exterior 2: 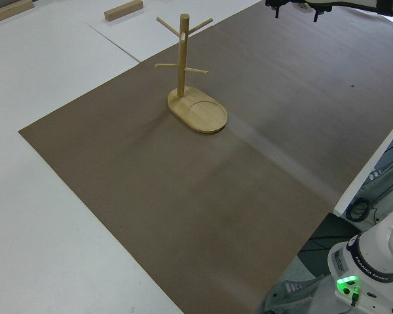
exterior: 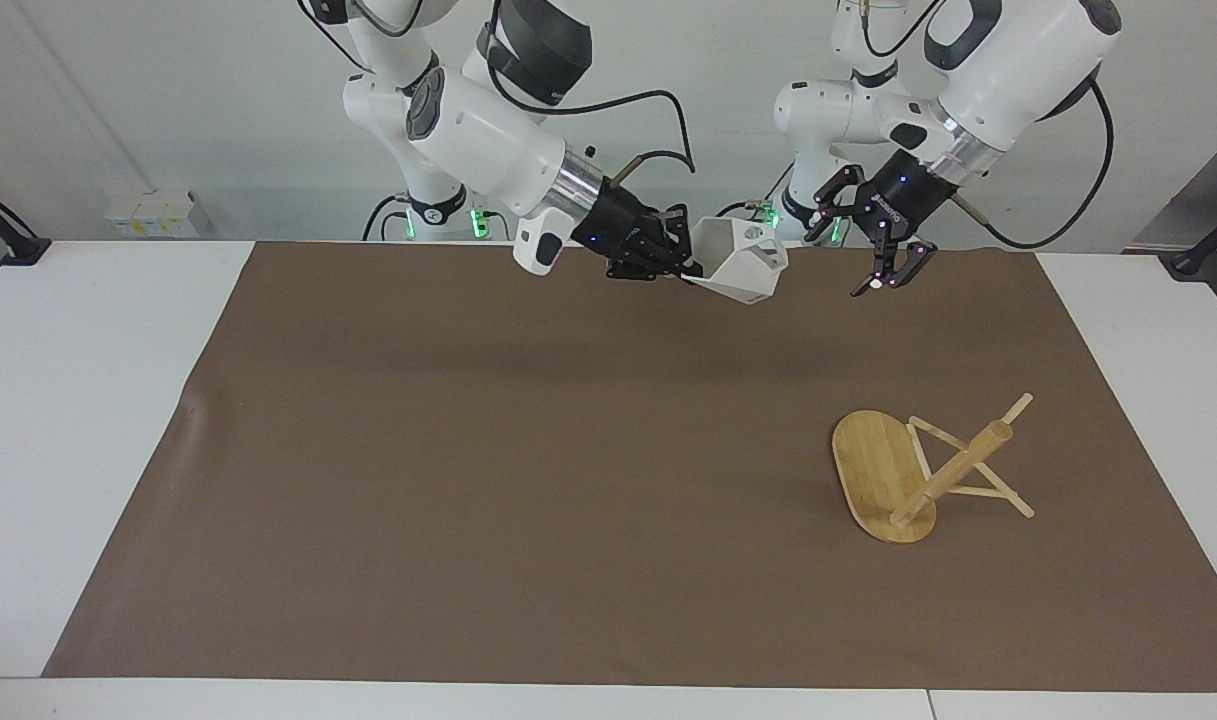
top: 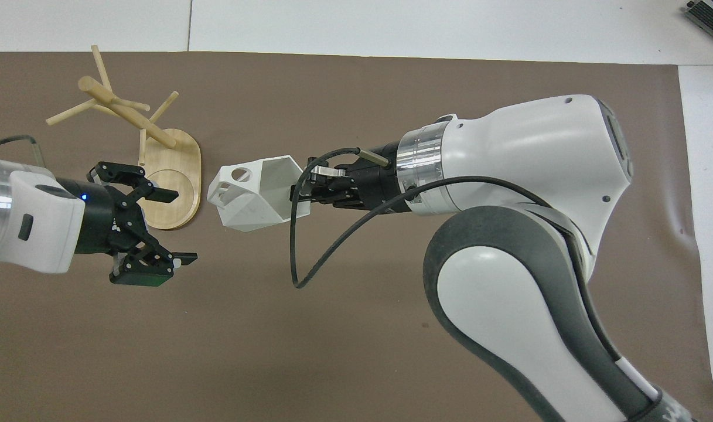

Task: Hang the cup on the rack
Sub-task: 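Carry the cup with the right gripper while the left gripper approaches it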

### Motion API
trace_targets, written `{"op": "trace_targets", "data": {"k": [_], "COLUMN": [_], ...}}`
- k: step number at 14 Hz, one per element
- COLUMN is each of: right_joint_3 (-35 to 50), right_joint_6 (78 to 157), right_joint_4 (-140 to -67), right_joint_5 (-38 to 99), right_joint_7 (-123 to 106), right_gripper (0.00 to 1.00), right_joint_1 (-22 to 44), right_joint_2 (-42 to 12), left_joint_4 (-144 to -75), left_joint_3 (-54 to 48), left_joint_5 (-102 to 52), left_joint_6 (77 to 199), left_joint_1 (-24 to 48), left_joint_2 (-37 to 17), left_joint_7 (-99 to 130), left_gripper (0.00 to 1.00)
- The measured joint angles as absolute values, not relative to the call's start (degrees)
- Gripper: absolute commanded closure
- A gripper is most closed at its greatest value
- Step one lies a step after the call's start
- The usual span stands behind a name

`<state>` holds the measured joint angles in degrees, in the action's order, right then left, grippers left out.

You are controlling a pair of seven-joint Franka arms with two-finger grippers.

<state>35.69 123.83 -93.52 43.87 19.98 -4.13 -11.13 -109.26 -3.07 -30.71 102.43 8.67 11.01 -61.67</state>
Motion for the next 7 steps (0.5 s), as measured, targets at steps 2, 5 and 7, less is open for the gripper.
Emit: {"op": "trace_targets", "data": {"k": [2,5,7], "right_joint_3": [36.16,37.46,37.64], "right_joint_6": [125.00,127.59,128.01], "right_joint_4": [-93.55,-93.61,-93.64], "right_joint_5": [43.88,43.88,43.88], "right_joint_7": [21.19,22.94,23.12], "right_gripper": [1.00,1.00,1.00], "right_joint_1": [-4.13,-4.12,-4.12], "right_joint_2": [-11.27,-12.00,-12.30], "left_joint_4": [-109.07,-108.35,-107.48], "left_joint_3": [-3.07,-3.13,-3.35], "left_joint_5": [-32.64,-34.70,-35.34], "left_joint_6": [102.41,102.41,102.40], "left_joint_1": [8.68,8.74,8.92], "left_joint_2": [9.50,7.52,7.06], "left_joint_7": [-62.35,-63.70,-64.10], "left_gripper": [0.00,0.00,0.00]}}
